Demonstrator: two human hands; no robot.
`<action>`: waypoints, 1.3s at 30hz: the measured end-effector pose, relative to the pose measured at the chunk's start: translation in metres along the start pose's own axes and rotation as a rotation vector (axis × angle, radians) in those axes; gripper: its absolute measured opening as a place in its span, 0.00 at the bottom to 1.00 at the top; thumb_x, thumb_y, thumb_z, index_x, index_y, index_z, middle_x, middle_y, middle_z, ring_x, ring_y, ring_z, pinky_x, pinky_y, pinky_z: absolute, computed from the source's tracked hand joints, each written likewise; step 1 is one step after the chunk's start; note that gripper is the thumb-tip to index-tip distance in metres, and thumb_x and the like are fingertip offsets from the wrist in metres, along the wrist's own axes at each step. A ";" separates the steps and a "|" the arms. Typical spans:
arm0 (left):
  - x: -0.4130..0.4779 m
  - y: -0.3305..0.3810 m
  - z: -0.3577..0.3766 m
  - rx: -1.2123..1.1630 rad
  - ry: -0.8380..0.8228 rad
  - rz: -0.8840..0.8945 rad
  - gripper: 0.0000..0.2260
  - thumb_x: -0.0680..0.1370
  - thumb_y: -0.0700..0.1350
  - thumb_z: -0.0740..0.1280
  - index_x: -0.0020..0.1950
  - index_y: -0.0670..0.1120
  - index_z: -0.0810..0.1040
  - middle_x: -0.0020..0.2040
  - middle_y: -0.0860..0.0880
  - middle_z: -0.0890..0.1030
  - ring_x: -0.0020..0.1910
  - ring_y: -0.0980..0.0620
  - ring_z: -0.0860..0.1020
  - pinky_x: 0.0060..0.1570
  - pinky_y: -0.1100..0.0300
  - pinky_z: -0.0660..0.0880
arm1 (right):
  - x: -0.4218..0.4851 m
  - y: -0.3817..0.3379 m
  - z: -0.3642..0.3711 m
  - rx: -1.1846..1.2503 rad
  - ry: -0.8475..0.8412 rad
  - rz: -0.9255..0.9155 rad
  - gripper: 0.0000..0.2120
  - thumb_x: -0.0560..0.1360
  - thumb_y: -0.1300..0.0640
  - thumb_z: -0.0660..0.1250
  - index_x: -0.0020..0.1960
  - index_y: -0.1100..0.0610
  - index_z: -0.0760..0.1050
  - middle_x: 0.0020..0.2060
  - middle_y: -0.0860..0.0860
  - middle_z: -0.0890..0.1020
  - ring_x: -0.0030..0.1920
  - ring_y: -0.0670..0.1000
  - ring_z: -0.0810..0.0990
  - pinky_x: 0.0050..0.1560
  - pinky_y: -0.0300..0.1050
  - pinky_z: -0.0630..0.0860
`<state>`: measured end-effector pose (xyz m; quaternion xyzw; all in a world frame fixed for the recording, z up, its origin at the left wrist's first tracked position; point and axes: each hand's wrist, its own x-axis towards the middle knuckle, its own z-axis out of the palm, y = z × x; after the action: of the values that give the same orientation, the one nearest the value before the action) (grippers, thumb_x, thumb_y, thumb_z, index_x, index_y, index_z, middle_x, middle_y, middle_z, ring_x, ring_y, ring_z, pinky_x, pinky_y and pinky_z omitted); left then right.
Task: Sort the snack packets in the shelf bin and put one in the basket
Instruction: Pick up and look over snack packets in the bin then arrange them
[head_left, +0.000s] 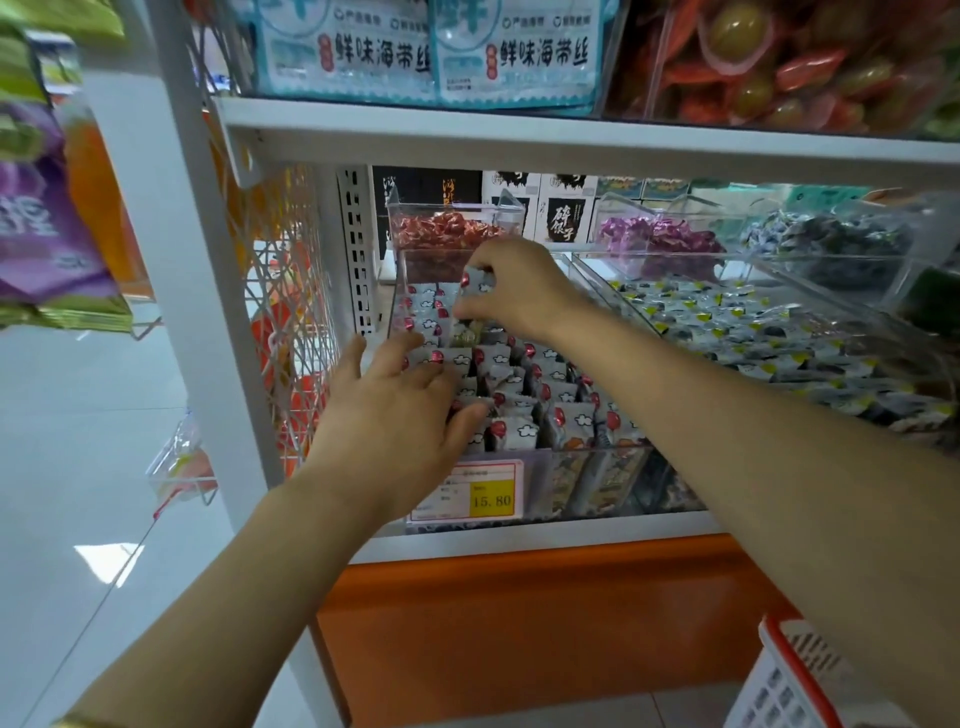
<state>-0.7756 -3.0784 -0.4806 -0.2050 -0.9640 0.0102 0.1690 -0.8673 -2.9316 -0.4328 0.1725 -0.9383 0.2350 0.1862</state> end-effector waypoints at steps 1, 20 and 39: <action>0.000 0.000 0.000 -0.007 0.002 0.001 0.34 0.74 0.62 0.36 0.68 0.51 0.69 0.69 0.55 0.71 0.74 0.52 0.51 0.72 0.42 0.46 | 0.002 0.000 0.003 -0.063 -0.034 -0.008 0.14 0.70 0.53 0.73 0.50 0.60 0.76 0.46 0.54 0.77 0.45 0.51 0.73 0.40 0.43 0.67; 0.001 -0.003 -0.001 -0.077 0.008 0.025 0.33 0.74 0.62 0.38 0.70 0.49 0.66 0.71 0.53 0.67 0.74 0.51 0.50 0.73 0.46 0.47 | 0.032 0.017 0.027 -0.154 -0.169 0.005 0.06 0.76 0.59 0.66 0.51 0.57 0.80 0.51 0.51 0.82 0.56 0.52 0.76 0.55 0.43 0.71; -0.014 0.001 -0.021 -0.361 0.416 -0.078 0.13 0.79 0.45 0.61 0.61 0.44 0.77 0.60 0.48 0.78 0.59 0.46 0.72 0.59 0.56 0.65 | -0.073 -0.004 -0.026 0.670 0.599 0.230 0.08 0.77 0.63 0.64 0.41 0.55 0.72 0.41 0.50 0.78 0.35 0.53 0.81 0.34 0.40 0.80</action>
<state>-0.7566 -3.0844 -0.4656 -0.1923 -0.9020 -0.2106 0.3242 -0.7955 -2.9044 -0.4412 0.0425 -0.7285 0.5838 0.3560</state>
